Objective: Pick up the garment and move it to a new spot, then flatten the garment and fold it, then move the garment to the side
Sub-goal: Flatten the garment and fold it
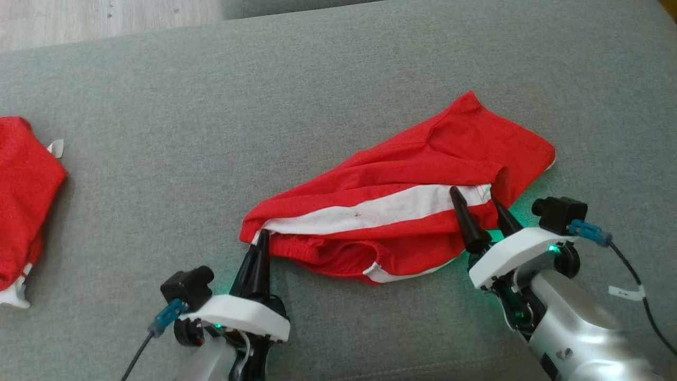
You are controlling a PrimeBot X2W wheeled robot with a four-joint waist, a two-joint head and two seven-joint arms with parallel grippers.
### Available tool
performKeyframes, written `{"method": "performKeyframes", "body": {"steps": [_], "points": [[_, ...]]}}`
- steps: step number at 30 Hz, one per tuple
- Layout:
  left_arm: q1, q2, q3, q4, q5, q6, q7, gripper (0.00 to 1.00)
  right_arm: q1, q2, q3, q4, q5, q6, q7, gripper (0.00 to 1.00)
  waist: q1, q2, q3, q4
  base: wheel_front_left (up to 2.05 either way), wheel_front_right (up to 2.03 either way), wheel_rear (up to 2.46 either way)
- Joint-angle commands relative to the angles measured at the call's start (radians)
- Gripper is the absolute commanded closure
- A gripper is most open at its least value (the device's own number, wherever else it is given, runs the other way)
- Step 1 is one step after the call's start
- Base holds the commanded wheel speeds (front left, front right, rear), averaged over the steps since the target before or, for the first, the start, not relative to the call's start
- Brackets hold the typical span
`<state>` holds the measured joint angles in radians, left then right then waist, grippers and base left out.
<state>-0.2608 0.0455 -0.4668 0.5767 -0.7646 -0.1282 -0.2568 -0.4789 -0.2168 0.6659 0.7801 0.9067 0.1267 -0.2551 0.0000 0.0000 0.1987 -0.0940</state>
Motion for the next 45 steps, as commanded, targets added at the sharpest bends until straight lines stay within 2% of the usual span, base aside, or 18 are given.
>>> {"method": "performKeyframes", "body": {"steps": [1,9,10,11,13,14,20,24,30,35,40,45], "points": [[-0.014,0.005,0.034,-0.004,0.003,-0.002,-0.005,1.0,-0.004,-0.016,0.019,-0.037,0.018,0.004,-0.007,0.0,0.0,0.0,0.0,0.0,0.0,0.0,0.0],[-0.014,0.005,0.036,-0.001,0.01,-0.002,-0.005,1.0,0.007,-0.041,0.029,-0.07,0.079,0.004,-0.007,0.0,0.0,0.0,-0.002,-0.002,0.0,0.0,0.0],[-0.014,0.005,0.036,-0.001,0.01,-0.002,-0.005,1.0,0.008,-0.044,0.032,-0.071,0.08,0.004,-0.007,0.03,0.0,0.0,-0.003,-0.002,0.0,0.0,0.0],[-0.013,0.005,0.036,0.0,0.01,-0.002,-0.005,1.0,0.01,-0.046,0.034,-0.07,0.082,0.004,-0.007,0.35,0.0,0.0,-0.004,-0.002,0.0,0.0,0.0],[-0.013,0.005,0.036,0.002,0.009,-0.002,-0.005,1.0,0.009,-0.048,0.04,-0.059,0.083,0.004,-0.007,0.89,0.0,0.0,-0.006,-0.002,0.0,0.0,0.0],[-0.013,0.005,0.036,0.003,0.009,-0.002,-0.005,1.0,0.008,-0.047,0.044,-0.054,0.085,0.004,-0.007,1.0,0.0,0.0,-0.006,-0.001,0.0,0.0,0.0],[-0.014,0.005,0.039,0.006,0.006,-0.002,-0.005,1.0,-0.012,-0.037,0.088,0.007,0.097,0.004,-0.007,1.0,0.0,0.0,-0.016,0.007,0.0,0.0,0.0],[-0.011,0.005,0.055,-0.004,0.006,-0.002,-0.005,1.0,-0.022,-0.039,0.084,-0.003,0.089,0.004,-0.007,1.0,0.0,0.0,-0.034,0.01,0.0,0.0,0.0],[-0.027,0.005,0.094,-0.085,0.029,-0.002,-0.005,1.0,-0.013,-0.046,-0.011,-0.143,0.028,0.004,-0.007,1.0,0.0,0.0,-0.11,0.007,0.0,0.0,0.0],[-0.117,0.011,0.071,-0.158,0.077,-0.002,-0.005,1.0,-0.012,-0.06,-0.097,-0.299,-0.009,0.004,-0.007,1.0,0.0,0.0,-0.195,0.006,0.0,0.0,0.0],[-0.276,0.098,-0.02,-0.212,0.032,-0.002,0.0,1.0,-0.046,-0.09,-0.198,-0.426,-0.033,0.004,-0.007,1.0,0.0,0.0,-0.258,0.003,0.0,0.0,0.0],[-0.418,0.183,-0.08,-0.274,-0.071,-0.002,0.074,1.0,-0.09,-0.127,-0.257,-0.505,-0.02,0.004,-0.007,1.0,0.0,0.0,-0.281,-0.008,0.0,0.0,0.0]]}}
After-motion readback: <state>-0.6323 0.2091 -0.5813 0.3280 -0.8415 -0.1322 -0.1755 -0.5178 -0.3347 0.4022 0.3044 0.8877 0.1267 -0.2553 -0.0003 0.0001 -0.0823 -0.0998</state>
